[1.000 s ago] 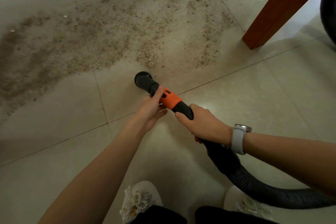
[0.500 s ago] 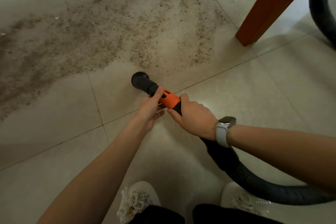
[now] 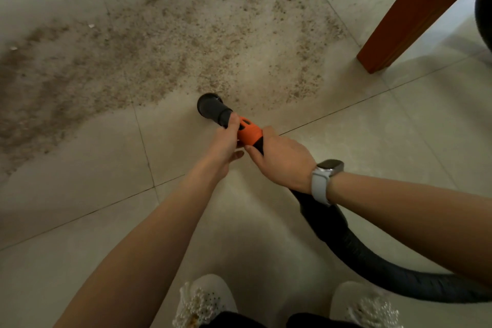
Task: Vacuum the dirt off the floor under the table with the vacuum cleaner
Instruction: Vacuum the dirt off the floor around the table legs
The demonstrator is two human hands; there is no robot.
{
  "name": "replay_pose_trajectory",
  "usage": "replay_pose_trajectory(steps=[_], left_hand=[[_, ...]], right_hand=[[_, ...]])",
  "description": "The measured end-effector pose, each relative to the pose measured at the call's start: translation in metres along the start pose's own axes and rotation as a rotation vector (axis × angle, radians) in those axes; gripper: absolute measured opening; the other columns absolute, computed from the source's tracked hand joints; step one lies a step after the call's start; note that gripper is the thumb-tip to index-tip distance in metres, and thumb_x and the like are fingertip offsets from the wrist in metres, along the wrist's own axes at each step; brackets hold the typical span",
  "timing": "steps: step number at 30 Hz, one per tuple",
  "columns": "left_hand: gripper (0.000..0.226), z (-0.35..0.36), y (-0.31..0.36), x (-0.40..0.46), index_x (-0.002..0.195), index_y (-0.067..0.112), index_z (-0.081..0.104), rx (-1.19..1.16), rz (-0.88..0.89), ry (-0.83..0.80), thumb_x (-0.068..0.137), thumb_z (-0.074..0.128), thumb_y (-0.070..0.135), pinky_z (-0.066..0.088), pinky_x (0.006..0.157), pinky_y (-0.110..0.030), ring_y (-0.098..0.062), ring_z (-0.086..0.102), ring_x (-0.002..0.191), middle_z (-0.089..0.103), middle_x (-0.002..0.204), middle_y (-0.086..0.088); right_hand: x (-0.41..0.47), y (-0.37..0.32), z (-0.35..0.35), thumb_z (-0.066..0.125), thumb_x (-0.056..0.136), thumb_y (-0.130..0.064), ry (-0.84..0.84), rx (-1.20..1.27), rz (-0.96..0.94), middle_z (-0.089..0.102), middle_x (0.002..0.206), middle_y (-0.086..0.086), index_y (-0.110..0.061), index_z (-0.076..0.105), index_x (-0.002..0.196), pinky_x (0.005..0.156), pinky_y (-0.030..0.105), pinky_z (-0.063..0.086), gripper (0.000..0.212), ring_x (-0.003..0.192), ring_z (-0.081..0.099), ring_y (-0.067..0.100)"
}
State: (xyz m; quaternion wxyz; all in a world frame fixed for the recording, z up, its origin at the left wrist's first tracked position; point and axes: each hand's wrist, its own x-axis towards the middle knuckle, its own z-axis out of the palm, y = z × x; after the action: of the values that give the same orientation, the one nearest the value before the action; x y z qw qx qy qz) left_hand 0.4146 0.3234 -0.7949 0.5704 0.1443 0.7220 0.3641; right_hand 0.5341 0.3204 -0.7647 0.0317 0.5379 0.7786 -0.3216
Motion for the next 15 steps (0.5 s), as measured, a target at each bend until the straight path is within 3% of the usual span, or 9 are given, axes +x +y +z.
replay_pose_trajectory(steps=[3, 6, 9, 12, 15], left_hand=[[0.035, -0.011, 0.015, 0.016, 0.11, 0.015, 0.051, 0.009, 0.005, 0.038, 0.1, 0.036, 0.044, 0.045, 0.089, -0.038, -0.018, 0.055, 0.094, 0.058, 0.114, -0.005], [0.033, -0.022, 0.026, 0.027, 0.107, 0.016, 0.052, 0.003, 0.009, 0.04, 0.1, 0.037, 0.045, 0.045, 0.088, -0.037, -0.013, 0.055, 0.084, 0.057, 0.108, -0.002], [0.032, -0.026, 0.029, 0.03, 0.1, 0.017, 0.055, 0.007, -0.002, 0.014, 0.1, 0.037, 0.044, 0.044, 0.082, -0.034, -0.013, 0.055, 0.083, 0.058, 0.105, -0.001], [0.03, -0.02, 0.025, 0.022, 0.088, 0.021, 0.053, -0.025, -0.02, -0.03, 0.1, 0.036, 0.043, 0.045, 0.092, -0.038, -0.014, 0.055, 0.086, 0.058, 0.095, 0.002], [0.03, -0.01, 0.012, 0.009, 0.098, 0.018, 0.054, -0.064, -0.044, -0.057, 0.1, 0.037, 0.042, 0.045, 0.096, -0.042, -0.018, 0.056, 0.092, 0.059, 0.1, -0.001]], right_hand=[[0.024, -0.012, 0.002, 0.041, 0.097, -0.044, 0.0, 0.041, -0.007, 0.062, 0.097, 0.008, -0.009, 0.044, 0.115, 0.061, 0.031, 0.033, 0.04, 0.08, 0.059, 0.029], [0.04, -0.023, 0.003, 0.041, 0.097, -0.043, -0.004, 0.08, -0.021, 0.057, 0.089, 0.004, -0.008, 0.045, 0.118, 0.055, 0.03, 0.032, 0.041, 0.067, 0.051, 0.021], [0.042, -0.025, 0.004, 0.041, 0.097, -0.043, -0.007, 0.092, -0.019, 0.057, 0.089, 0.003, -0.009, 0.044, 0.118, 0.054, 0.03, 0.033, 0.039, 0.066, 0.049, 0.019], [0.031, -0.019, 0.001, 0.041, 0.097, -0.042, -0.006, 0.072, -0.013, 0.051, 0.082, 0.001, -0.009, 0.043, 0.115, 0.055, 0.031, 0.033, 0.038, 0.064, 0.048, 0.02], [0.011, -0.01, -0.003, 0.041, 0.097, -0.043, -0.023, 0.033, -0.011, 0.043, 0.075, -0.004, -0.011, 0.041, 0.112, 0.056, 0.031, 0.03, 0.035, 0.062, 0.044, 0.019]])
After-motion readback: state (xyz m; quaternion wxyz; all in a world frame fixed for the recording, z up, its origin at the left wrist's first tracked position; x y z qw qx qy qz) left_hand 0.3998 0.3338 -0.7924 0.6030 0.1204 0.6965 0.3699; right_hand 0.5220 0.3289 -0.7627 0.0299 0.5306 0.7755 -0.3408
